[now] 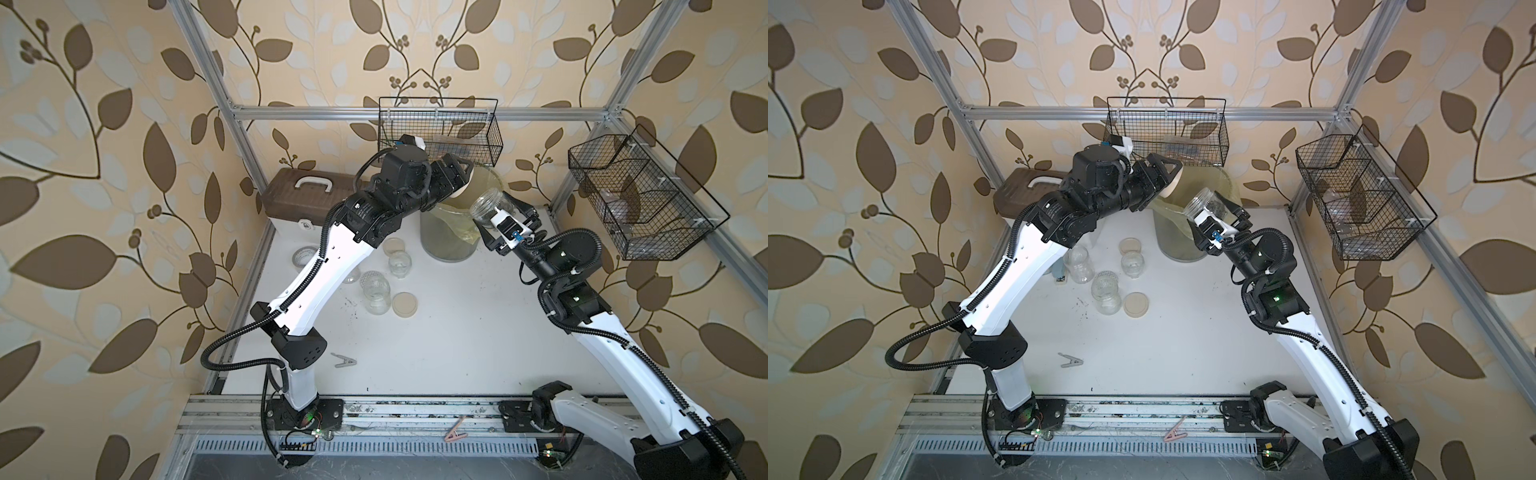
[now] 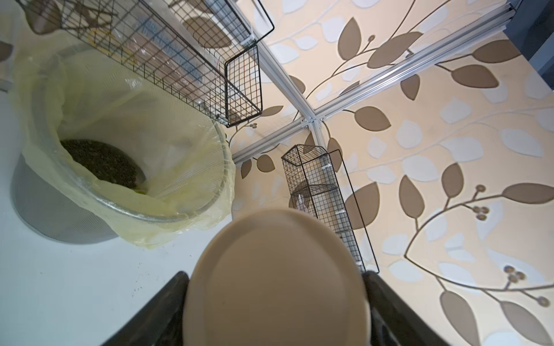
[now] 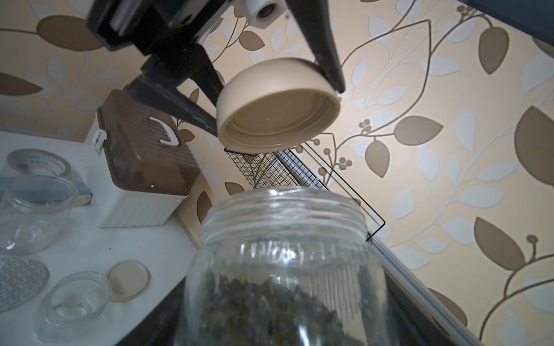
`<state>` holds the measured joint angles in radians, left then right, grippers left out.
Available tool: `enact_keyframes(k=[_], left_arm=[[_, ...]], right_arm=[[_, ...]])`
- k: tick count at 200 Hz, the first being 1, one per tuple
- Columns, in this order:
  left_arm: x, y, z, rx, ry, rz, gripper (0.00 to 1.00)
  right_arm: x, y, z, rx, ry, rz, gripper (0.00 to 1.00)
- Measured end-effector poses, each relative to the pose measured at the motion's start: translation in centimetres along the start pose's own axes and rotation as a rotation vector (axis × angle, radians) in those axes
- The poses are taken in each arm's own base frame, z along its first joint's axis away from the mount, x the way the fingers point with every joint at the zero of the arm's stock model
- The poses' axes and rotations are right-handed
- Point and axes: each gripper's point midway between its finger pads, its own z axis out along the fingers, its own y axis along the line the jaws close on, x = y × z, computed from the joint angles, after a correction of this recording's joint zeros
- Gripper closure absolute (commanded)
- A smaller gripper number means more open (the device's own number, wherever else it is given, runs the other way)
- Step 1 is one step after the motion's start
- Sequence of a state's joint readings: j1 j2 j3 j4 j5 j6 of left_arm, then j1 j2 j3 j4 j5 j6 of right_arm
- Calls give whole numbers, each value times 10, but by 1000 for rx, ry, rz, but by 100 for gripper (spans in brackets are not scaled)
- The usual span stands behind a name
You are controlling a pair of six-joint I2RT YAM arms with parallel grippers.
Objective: Empty moldy tea leaves from jars
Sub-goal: Place the lid at the center of the board.
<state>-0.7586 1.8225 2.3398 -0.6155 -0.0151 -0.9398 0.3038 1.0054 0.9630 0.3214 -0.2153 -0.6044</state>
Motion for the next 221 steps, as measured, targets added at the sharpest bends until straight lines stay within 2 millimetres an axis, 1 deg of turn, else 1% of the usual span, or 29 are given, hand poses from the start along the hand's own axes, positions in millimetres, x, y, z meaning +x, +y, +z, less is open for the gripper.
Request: enact_keyframes(k=[15,20,36,46,61,76,98,127,144,161,174,189,221], left_arm=[[-1,8,1,-33,-21,56,62],[2,12,1,-46,-21,79,62],[11,32,2,-111,-22,159,63],[19,48,2,-163,-16,219,64],[37,71,2,-230,4,315,64],[60,94,3,-285,37,416,64],[99,129,5,-338,89,535,64],[146,168,12,-387,153,633,63],[166,181,19,-403,180,666,62],[181,193,31,-421,193,668,62],[194,205,41,-442,210,653,61],[208,226,53,-483,230,638,61],[228,271,70,-585,248,642,60]], right_arm=[[-6,-12,-7,41,-28,70,58],[-9,-16,-9,54,-38,90,58],[-19,-29,-18,91,-73,140,58],[-28,-33,-23,105,-99,169,58],[-41,-40,-32,125,-136,204,58],[-51,-45,-41,136,-166,234,59],[-61,-48,-50,143,-191,264,59],[-66,-49,-58,142,-195,283,59],[-68,-49,-62,141,-193,289,59],[-68,-48,-65,136,-184,293,59],[-68,-47,-66,133,-177,295,59],[-67,-47,-66,128,-165,299,59],[-63,-45,-65,119,-145,304,59]])
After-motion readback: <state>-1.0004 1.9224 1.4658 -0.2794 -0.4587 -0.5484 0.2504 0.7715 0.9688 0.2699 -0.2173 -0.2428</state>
